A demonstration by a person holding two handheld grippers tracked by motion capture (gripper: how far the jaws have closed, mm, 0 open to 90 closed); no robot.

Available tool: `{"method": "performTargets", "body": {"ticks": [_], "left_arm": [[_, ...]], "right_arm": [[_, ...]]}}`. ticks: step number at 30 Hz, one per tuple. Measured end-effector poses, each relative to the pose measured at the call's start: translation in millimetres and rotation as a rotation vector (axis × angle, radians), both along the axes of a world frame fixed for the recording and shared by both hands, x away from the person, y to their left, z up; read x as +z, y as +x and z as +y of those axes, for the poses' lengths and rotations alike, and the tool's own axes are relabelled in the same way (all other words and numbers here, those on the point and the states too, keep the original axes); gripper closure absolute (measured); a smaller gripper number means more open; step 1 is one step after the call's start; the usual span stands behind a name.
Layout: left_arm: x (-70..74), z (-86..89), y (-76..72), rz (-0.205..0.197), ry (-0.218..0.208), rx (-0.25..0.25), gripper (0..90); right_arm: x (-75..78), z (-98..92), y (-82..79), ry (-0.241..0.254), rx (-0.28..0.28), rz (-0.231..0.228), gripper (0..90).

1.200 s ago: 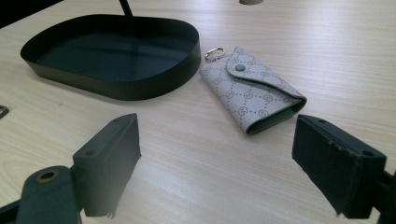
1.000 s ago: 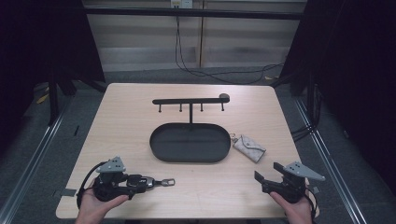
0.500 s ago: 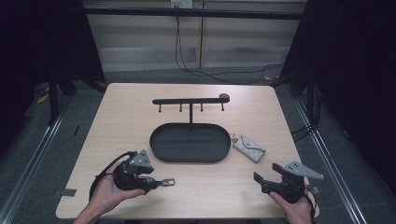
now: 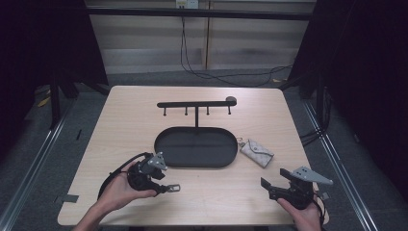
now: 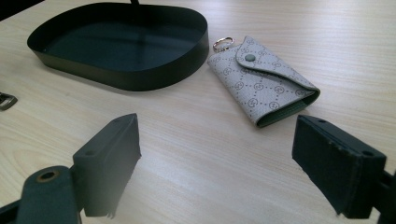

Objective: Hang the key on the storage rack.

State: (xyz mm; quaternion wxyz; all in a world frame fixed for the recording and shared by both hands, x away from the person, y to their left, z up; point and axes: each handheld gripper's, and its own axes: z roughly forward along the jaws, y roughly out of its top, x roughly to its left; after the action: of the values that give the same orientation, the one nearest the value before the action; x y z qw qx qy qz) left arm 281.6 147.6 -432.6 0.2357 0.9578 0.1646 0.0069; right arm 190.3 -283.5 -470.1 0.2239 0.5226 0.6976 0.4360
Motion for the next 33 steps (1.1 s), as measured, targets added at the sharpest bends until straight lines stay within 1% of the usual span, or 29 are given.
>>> {"method": "performTargets", "body": {"ticks": [1, 3, 4, 6, 7, 8, 9, 11, 16, 20, 23, 24, 28, 30, 33], "left_arm": [[-0.2, -2.0, 0.8, 0.003, 0.015, -0.012, 52.5], [-0.5, -3.8, 1.7, 0.007, 0.021, -0.016, 52.7], [-0.8, -5.0, 3.1, 0.014, 0.021, -0.022, 54.0], [-2.4, -9.1, 7.1, 0.033, 0.035, -0.034, 55.7], [-3.4, -10.6, 8.3, 0.045, 0.044, -0.049, 57.8], [-3.4, -10.6, 8.3, 0.045, 0.044, -0.049, 58.6], [-4.4, -12.3, 8.9, 0.053, 0.054, -0.054, 58.6], [-6.4, -16.7, 11.0, 0.056, 0.079, -0.062, 58.6], [-7.6, -20.2, 15.6, 0.059, 0.093, -0.059, 58.6], [-12.1, -23.9, 19.4, 0.056, 0.120, -0.075, 57.5], [-14.2, -25.1, 19.4, 0.055, 0.126, -0.082, 57.6], [-16.0, -26.3, 20.3, 0.054, 0.145, -0.105, 57.7], [-20.0, -29.4, 20.9, 0.056, 0.168, -0.115, 59.2], [-22.0, -30.5, 21.4, 0.072, 0.173, -0.119, 61.1], [-25.4, -31.9, 21.3, 0.077, 0.181, -0.118, 61.5]], "right_arm": [[-0.1, 0.4, 0.2, 0.001, 0.000, 0.004, 15.2], [-0.4, 0.4, 0.5, -0.001, 0.006, 0.007, 15.1], [-0.4, 0.9, 0.6, -0.003, 0.010, 0.010, 15.2], [-0.4, 1.4, 0.5, -0.002, 0.011, 0.011, 15.3], [-0.4, 1.4, 0.5, -0.002, 0.014, 0.011, 15.4], [-0.4, 1.4, 0.5, -0.002, 0.014, 0.011, 15.4], [-0.6, 1.3, 0.7, -0.005, 0.012, 0.012, 15.3], [-0.6, 1.3, 0.7, -0.005, 0.013, 0.013, 15.3], [-0.8, 1.8, 1.0, -0.002, 0.018, 0.015, 15.3], [-0.9, 1.8, 1.0, 0.000, 0.021, 0.020, 15.3], [-0.6, 1.9, 0.9, 0.000, 0.022, 0.013, 15.3], [-0.5, 2.0, 0.8, 0.003, 0.023, 0.015, 15.3], [-0.7, 1.8, 1.0, 0.000, 0.024, 0.017, 15.3], [-0.7, 1.8, 1.0, 0.000, 0.024, 0.016, 15.3], [-0.8, 1.9, 1.1, -0.001, 0.024, 0.018, 15.3]]}}
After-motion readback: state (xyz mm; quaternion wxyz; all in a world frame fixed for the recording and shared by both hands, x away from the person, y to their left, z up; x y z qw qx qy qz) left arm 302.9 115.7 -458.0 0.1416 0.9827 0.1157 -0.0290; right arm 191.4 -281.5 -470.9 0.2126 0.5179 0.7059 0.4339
